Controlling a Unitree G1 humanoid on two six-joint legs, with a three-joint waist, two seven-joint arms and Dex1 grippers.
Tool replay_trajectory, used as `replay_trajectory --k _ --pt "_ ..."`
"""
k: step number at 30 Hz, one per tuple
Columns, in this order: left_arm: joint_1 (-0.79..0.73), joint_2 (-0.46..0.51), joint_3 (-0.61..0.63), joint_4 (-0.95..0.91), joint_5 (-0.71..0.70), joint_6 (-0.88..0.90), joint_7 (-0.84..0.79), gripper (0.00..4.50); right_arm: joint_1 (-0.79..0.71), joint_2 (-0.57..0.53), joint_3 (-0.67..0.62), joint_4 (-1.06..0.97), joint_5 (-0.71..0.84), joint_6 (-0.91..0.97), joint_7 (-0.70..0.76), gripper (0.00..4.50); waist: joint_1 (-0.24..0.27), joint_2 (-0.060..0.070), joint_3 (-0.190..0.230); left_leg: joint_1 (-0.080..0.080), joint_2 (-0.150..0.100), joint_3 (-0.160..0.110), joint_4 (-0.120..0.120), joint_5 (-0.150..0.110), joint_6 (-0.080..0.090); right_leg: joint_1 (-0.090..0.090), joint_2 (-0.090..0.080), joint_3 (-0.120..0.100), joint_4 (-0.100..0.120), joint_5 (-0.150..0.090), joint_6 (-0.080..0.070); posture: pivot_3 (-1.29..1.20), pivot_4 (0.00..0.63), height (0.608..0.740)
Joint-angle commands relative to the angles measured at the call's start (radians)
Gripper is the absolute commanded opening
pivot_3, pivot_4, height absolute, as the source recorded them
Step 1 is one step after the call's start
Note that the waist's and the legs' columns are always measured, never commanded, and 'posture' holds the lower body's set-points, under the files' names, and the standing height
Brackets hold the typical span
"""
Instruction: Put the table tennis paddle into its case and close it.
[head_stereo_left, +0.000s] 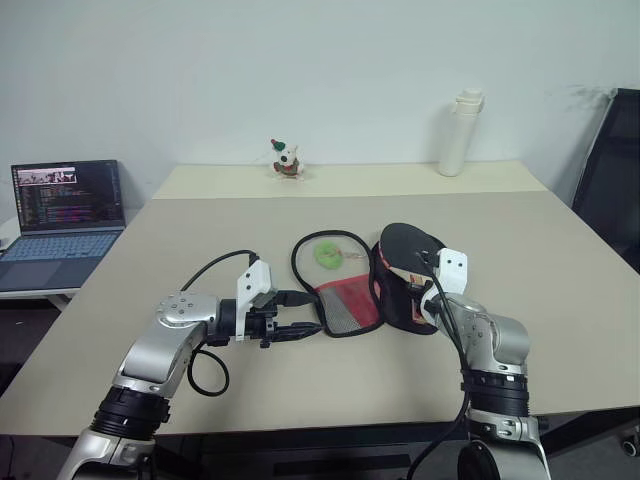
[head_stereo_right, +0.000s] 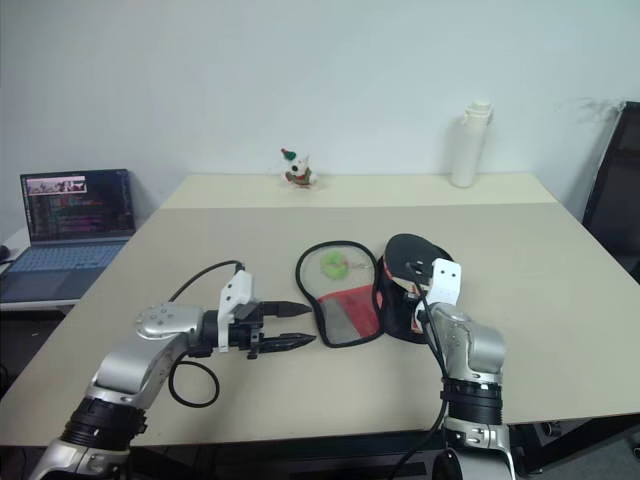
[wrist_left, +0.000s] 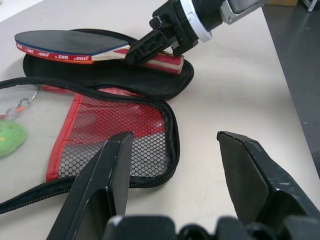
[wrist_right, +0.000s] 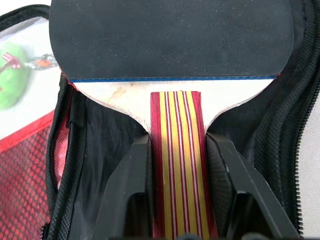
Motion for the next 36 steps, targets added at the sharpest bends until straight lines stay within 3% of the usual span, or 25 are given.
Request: replay_trajectory --k 1,2,12,16,20,23,29,32,36 --pt "0.000 0.004 0.016 -0.027 -0.005 -0.016 0.007 2.91 0.003 0.007 -0.004 -0.023 -0.001 -0.025 -0.019 1.09 0.000 0.000 0.000 0.000 0.000 0.000 0.000 0.000 0.000 0.000 0.000 0.000 0.000 0.000 0.000 0.00 0.150 0.740" --pt "0.001 0.003 0.017 -0.025 -0.005 -0.018 0.008 2.91 0.005 0.008 -0.004 -0.026 -0.002 -0.025 -0.025 1.09 0.000 0.000 0.000 0.000 0.000 0.000 0.000 0.000 0.000 0.000 0.000 0.000 0.000 0.000 0.000 0.00 0.150 0.740" --pt "0.002 0.003 0.018 -0.017 -0.001 -0.029 0.015 2.91 0.026 0.003 0.028 -0.054 -0.011 -0.024 -0.043 4.43 0.000 0.000 0.000 0.000 0.000 0.000 0.000 0.000 0.000 0.000 0.000 0.000 0.000 0.000 0.000 0.00 0.150 0.740" --pt "0.007 0.002 0.022 -0.013 0.000 -0.032 0.028 2.91 0.037 -0.007 0.060 -0.099 0.006 0.003 -0.018 4.48 0.000 0.000 0.000 0.000 0.000 0.000 0.000 0.000 0.000 0.000 0.000 0.000 -0.001 0.000 0.000 0.00 0.150 0.740" --pt "0.001 -0.013 0.044 0.018 0.025 -0.057 0.099 2.91 0.049 -0.031 0.108 -0.274 0.065 0.124 0.045 4.48 0.000 0.000 0.000 0.000 0.000 0.000 -0.001 0.000 0.000 0.000 0.000 0.000 -0.001 0.000 0.000 0.00 0.150 0.740" --pt "-0.018 -0.031 0.051 0.047 0.045 -0.069 0.157 2.91 0.069 -0.095 0.141 -0.410 0.134 0.216 0.138 4.48 0.001 0.000 0.000 0.000 0.001 -0.001 0.000 0.000 0.000 0.000 0.000 0.000 -0.001 0.000 0.000 0.00 0.150 0.740" --pt "-0.064 -0.042 0.037 0.157 0.107 -0.105 0.214 2.91 0.109 -0.323 0.148 -0.605 0.330 0.343 0.396 4.48 0.003 0.000 0.000 0.000 0.000 -0.002 0.000 0.000 0.000 0.002 0.000 -0.001 -0.002 0.000 0.000 0.00 0.150 0.740" --pt "-0.107 -0.050 0.026 0.242 0.146 -0.122 0.239 2.30 0.126 -0.422 0.115 -0.626 0.389 0.351 0.483 4.50 0.003 0.000 0.000 0.000 0.000 -0.002 0.000 0.000 0.001 0.002 0.000 -0.002 -0.003 0.000 0.000 0.00 0.150 0.740" --pt "-0.187 -0.069 0.003 0.410 0.216 -0.157 0.282 0.90 0.137 -0.543 0.089 -0.592 0.388 0.309 0.535 4.50 0.004 -0.001 0.000 0.000 -0.001 -0.002 0.000 0.000 0.001 0.002 0.000 -0.003 -0.003 0.000 0.001 0.00 0.150 0.740"
